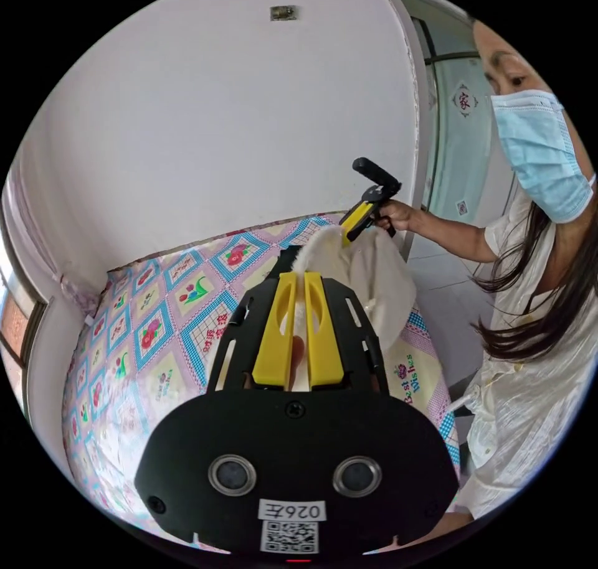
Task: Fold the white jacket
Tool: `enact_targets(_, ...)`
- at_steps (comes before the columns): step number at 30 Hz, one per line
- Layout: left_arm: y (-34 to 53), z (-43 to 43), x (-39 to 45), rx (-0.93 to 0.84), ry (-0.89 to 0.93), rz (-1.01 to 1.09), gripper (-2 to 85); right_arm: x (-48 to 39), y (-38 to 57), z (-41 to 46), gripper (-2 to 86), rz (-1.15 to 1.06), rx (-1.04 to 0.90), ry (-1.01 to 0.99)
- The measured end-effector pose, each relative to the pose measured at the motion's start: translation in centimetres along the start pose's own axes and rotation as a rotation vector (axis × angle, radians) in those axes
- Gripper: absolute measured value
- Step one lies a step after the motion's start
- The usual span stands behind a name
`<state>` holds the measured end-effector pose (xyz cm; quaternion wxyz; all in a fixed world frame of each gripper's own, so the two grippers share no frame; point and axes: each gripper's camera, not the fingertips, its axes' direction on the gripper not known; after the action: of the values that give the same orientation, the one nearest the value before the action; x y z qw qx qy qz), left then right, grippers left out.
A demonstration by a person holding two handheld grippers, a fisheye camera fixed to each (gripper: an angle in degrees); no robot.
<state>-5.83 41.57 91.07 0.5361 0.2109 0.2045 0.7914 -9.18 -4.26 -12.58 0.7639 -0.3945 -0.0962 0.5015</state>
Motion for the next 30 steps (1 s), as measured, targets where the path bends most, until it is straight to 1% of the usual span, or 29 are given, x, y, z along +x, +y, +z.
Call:
enact_targets(1,0.7,-2.4,-0.4,0.014,-0.022,-0.041,0.3,-1.6,0.5,-0.1,1.5,-0.021,0.024,0.031)
enact_targets(3,1.9,-6.6,-1.1,0.053,-0.046,-0.112,0.2,-8.5,2.6,-0.9,0.9,-0.106,0.122,0.151)
enact_targets(4,2.8,-9.8,-1.5,0.096,-0.055,-0.166,0.1,-10.3,3.1,-1.2,0.4,-0.126,0.149,0.175)
enact_targets(6,4.3,-15.0,-1.6,0.172,-0.074,-0.236,0.0,-17.1,5.2,-2.9,-0.8,-0.199,0.29,0.259)
enact_targets(7,5.3,-18.7,-1.3,0.229,-0.088,-0.272,-0.1,-18.9,5.7,-3.2,-0.9,-0.222,0.314,0.271)
enact_targets(8,6.2,-22.7,-0.6,0.286,-0.105,-0.292,-0.1,-22.6,6.8,-3.4,-1.0,-0.266,0.371,0.3)
enact_targets(9,6.7,-24.7,-0.1,0.311,-0.118,-0.296,-0.1,-26.5,8.0,-3.1,-1.0,-0.316,0.415,0.334)
enact_targets(10,7.4,-28.9,1.3,0.351,-0.158,-0.291,-0.2,-28.5,8.6,-2.9,-1.0,-0.343,0.435,0.357)
enact_targets(11,8.0,-33.0,3.0,0.38,-0.211,-0.271,-0.2,-32.7,10.0,-2.4,-1.0,-0.396,0.481,0.407)
enact_targets(12,8.3,-35.1,4.0,0.392,-0.238,-0.26,-0.2,-37.2,11.7,-1.7,-1.0,-0.447,0.525,0.471)
enact_targets(13,8.8,-39.2,6.2,0.415,-0.292,-0.233,-0.3,-39.4,12.5,-1.3,-1.0,-0.472,0.545,0.507)
enact_targets(14,9.2,-43.1,8.3,0.432,-0.34,-0.208,-0.4,-43.6,14.3,-0.3,-1.1,-0.52,0.586,0.578)
enact_targets(15,9.3,-45.0,9.4,0.438,-0.363,-0.196,-0.4,-47.5,16.0,0.7,-1.1,-0.562,0.623,0.634)
enact_targets(17,9.8,-52.5,13.9,0.473,-0.463,-0.145,-0.7,-52.2,18.5,2.0,-1.1,-0.607,0.675,0.68)
enact_targets(18,10.0,-54.3,14.9,0.49,-0.486,-0.134,-0.8,-54.7,20.2,2.5,-1.1,-0.624,0.712,0.678)
enact_targets(20,11.5,-62.5,19.3,0.673,-0.594,-0.1,-0.9,-57.4,22.4,3.1,-1.1,-0.625,0.743,0.658)
enact_targets(23,13.1,-70.4,22.6,0.777,-0.655,-0.095,-0.9,-60.0,25.6,5.0,-1.1,-0.622,0.761,0.572)
enact_targets(24,13.3,-71.4,22.9,0.773,-0.663,-0.103,-0.9,-61.1,26.6,6.2,-1.2,-0.639,0.755,0.542)
enact_targets(26,13.8,-72.8,23.1,0.704,-0.653,-0.15,-0.7,-62.9,27.9,8.8,-1.2,-0.663,0.743,0.555)
enact_targets(27,13.9,-72.5,23.1,0.676,-0.647,-0.166,-0.6,-64.0,28.5,10.7,-1.2,-0.676,0.734,0.59)
enact_targets(29,14.7,-69.8,22.9,0.534,-0.634,-0.235,0.3,-65.2,29.4,13.4,-1.2,-0.701,0.722,0.63)
enact_targets(30,15.1,-68.8,22.8,0.507,-0.636,-0.26,1.6,-65.7,29.7,14.8,-1.2,-0.721,0.707,0.647)
